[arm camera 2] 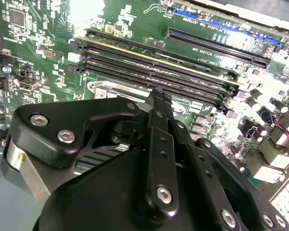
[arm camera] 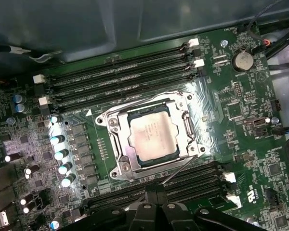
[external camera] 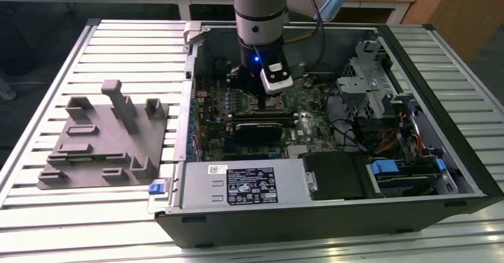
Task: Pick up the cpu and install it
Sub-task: 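Install the second cpu locking lever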
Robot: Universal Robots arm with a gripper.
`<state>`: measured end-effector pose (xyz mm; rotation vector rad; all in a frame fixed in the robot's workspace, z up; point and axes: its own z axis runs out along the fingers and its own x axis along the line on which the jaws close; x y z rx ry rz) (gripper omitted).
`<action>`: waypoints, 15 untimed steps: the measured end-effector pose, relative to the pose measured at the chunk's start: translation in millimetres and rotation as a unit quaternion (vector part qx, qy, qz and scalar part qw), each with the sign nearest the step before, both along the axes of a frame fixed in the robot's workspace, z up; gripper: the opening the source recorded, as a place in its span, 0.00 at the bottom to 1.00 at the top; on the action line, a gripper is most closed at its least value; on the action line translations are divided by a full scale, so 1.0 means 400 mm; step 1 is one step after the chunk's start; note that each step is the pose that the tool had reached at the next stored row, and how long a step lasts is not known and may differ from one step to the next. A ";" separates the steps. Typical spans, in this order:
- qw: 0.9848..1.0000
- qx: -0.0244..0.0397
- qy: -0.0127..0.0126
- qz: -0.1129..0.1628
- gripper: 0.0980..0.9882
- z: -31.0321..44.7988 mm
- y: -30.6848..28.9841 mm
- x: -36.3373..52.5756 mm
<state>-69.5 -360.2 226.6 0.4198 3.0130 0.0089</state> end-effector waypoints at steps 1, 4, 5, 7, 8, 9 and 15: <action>1.000 0.000 0.000 0.002 0.01 -0.002 -0.001 -0.001; 1.000 0.000 0.000 0.012 0.01 -0.005 -0.004 -0.004; 1.000 0.000 0.000 0.015 0.01 -0.006 -0.005 -0.005; 1.000 0.000 0.000 0.025 0.01 -0.008 -0.005 -0.008; 1.000 0.000 0.000 0.030 0.01 -0.010 -0.005 -0.009; 0.999 0.000 0.000 0.036 0.01 -0.011 -0.005 -0.010; 0.998 0.004 0.000 0.061 0.01 -0.023 -0.008 -0.023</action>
